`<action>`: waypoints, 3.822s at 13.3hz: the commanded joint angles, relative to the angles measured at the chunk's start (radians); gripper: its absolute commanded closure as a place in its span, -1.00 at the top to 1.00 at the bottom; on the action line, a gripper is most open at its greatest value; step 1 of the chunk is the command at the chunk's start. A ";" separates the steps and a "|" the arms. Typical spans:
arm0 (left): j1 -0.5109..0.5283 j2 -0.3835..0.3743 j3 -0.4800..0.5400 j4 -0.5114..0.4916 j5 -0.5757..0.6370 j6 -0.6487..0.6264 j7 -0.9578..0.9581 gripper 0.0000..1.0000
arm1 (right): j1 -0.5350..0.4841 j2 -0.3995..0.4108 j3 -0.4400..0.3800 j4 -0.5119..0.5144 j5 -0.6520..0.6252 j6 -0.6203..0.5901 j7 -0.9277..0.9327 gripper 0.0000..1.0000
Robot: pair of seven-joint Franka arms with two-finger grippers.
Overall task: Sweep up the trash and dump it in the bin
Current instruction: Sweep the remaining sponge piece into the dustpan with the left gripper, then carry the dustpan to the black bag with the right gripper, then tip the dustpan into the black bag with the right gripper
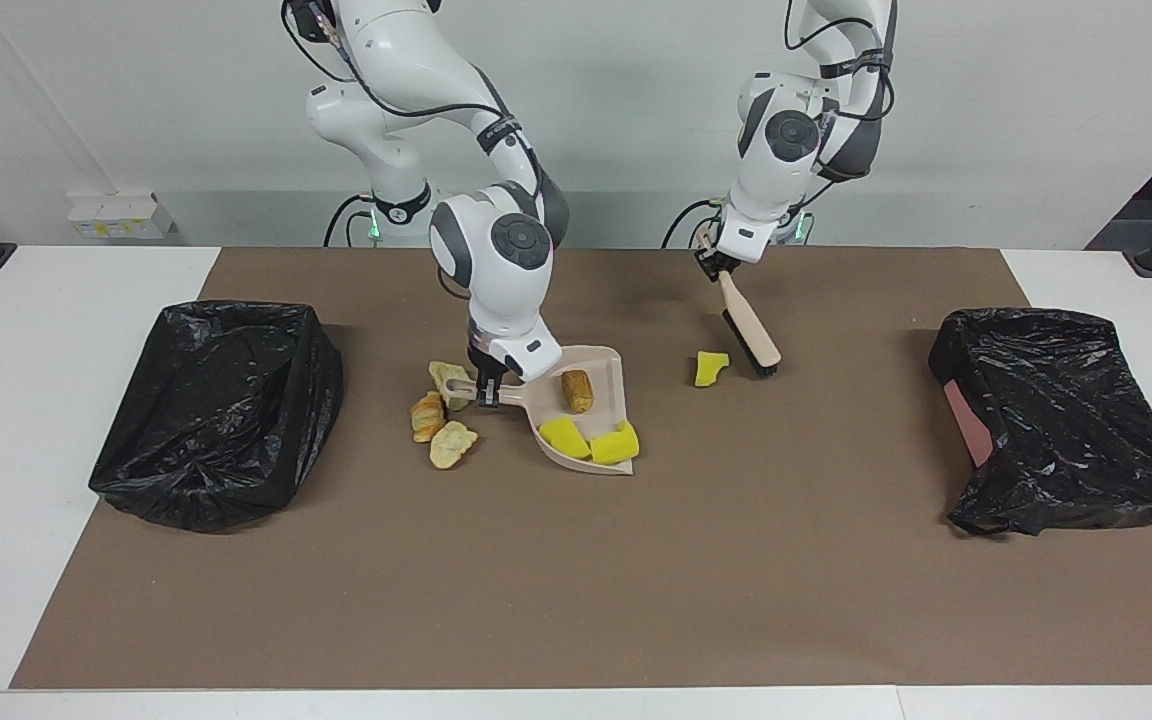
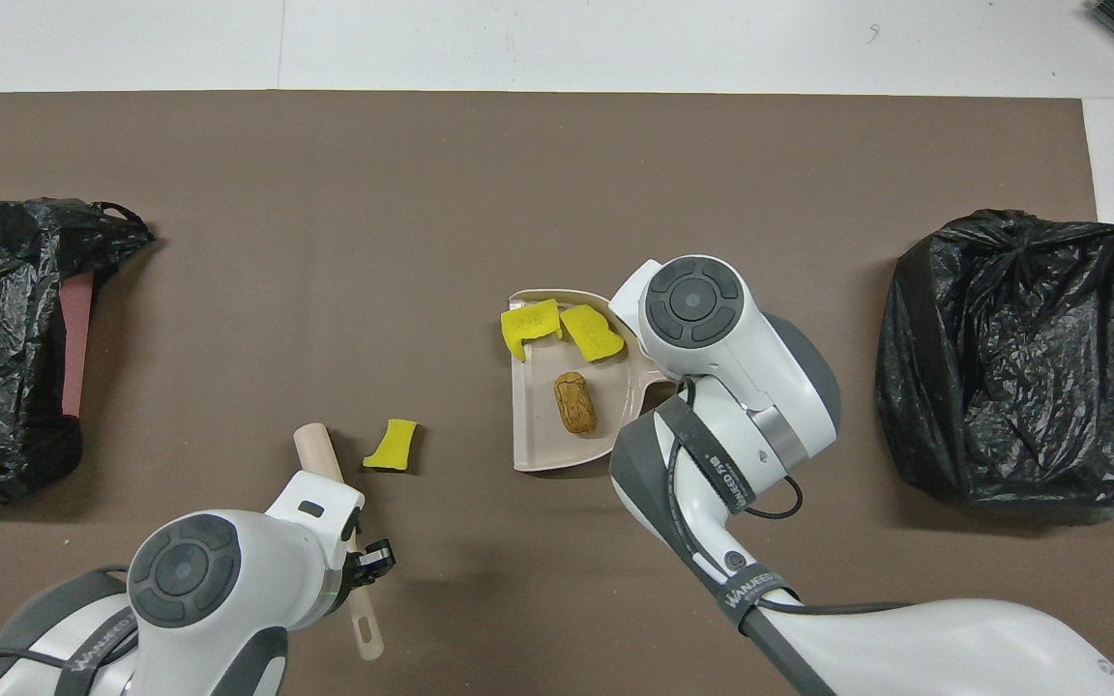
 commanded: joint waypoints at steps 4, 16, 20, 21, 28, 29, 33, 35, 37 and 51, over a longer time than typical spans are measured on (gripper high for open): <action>-0.082 0.247 0.000 0.156 0.001 0.198 -0.080 -1.00 | -0.012 -0.027 0.006 -0.043 -0.024 0.023 0.011 -1.00; -0.286 0.273 0.002 0.244 -0.049 0.214 -0.090 -1.00 | -0.020 -0.027 0.006 -0.029 -0.024 0.025 0.010 -1.00; -0.196 0.229 0.005 0.256 0.047 0.105 -0.106 -1.00 | -0.066 -0.070 0.008 -0.020 -0.013 0.020 -0.005 -1.00; -0.202 0.209 -0.001 0.244 0.052 0.095 -0.135 -1.00 | -0.090 -0.089 0.008 -0.023 -0.012 0.018 -0.024 -1.00; -0.410 0.167 -0.015 0.129 0.052 0.210 -0.277 -1.00 | -0.395 -0.230 0.009 -0.025 0.079 -0.011 -0.352 -1.00; -0.444 0.166 -0.015 0.097 0.052 0.262 -0.323 -1.00 | -0.448 -0.253 0.009 -0.023 0.105 -0.030 -0.413 -1.00; -0.476 0.161 -0.020 0.059 0.052 0.325 -0.341 -1.00 | -0.635 -0.328 -0.006 -0.020 0.154 -0.095 -0.626 -1.00; -0.467 0.169 -0.018 0.055 0.052 0.328 -0.322 -0.07 | -0.770 -0.333 -0.009 -0.015 0.154 -0.112 -0.744 -1.00; -0.437 0.184 -0.015 0.071 0.050 0.328 -0.322 1.00 | -0.866 -0.333 -0.024 0.002 0.151 -0.095 -0.858 -1.00; 0.118 0.216 -0.006 0.383 0.053 0.000 0.246 1.00 | -0.712 -0.389 -0.055 -0.095 -0.551 -0.083 -0.276 -1.00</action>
